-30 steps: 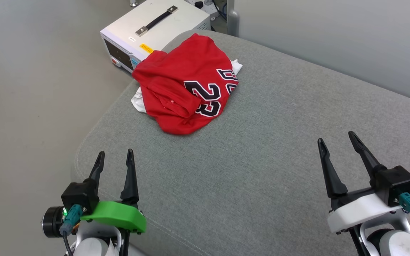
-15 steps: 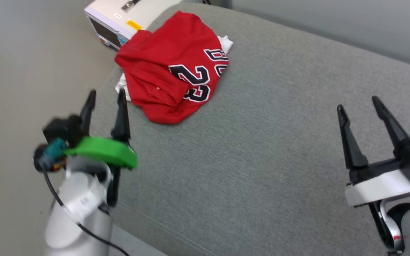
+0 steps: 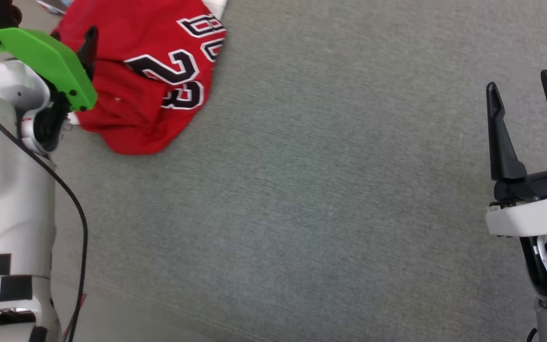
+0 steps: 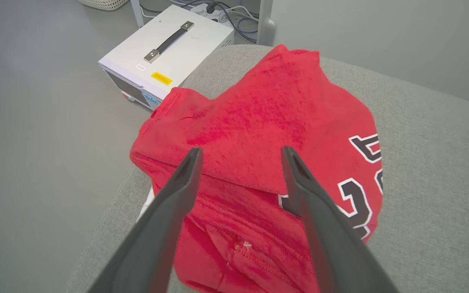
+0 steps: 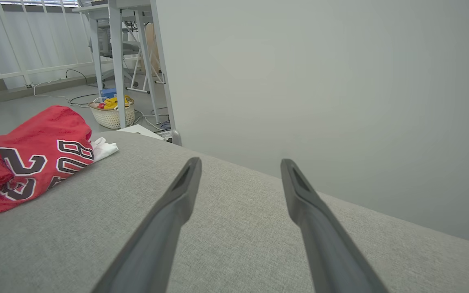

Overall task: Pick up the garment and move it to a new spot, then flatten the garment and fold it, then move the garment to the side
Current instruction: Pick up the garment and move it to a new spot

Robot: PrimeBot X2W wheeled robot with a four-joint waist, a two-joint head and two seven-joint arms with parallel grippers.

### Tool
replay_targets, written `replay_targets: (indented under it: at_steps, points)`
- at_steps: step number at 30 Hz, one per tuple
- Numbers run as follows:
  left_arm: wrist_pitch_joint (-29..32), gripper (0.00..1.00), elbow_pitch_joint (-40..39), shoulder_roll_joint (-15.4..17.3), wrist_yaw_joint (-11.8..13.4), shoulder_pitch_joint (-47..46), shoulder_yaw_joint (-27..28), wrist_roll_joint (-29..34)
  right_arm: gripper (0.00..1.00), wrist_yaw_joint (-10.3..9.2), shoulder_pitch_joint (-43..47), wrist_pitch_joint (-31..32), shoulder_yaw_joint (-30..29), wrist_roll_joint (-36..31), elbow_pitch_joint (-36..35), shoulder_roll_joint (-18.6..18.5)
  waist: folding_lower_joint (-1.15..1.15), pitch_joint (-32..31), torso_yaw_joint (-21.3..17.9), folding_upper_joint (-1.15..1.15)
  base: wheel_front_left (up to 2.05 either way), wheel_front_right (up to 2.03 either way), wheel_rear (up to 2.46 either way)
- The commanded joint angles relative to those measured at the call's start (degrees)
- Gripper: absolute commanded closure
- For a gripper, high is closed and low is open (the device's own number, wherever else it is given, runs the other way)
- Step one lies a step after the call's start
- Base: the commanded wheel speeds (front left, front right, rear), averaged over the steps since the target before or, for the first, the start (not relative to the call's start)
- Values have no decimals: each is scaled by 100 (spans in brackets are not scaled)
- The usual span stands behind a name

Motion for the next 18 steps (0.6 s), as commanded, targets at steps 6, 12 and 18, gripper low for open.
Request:
replay_targets:
  at_steps: [6,12,18]
  points:
    - [723,0,688,311,-49,-342,15,-288,0,-5,-257,-151,-61,65,74,53,-1,763,-805,0,0,0,0]
    - [875,0,1251,405,6,-404,185,-509,0,-5,-335,-212,-204,81,127,108,-1,941,-987,0,0,0,0]
    - [1591,0,1819,392,113,-363,-21,-456,0,-5,-356,-211,-212,124,176,122,-1,936,-1032,0,0,0,0]
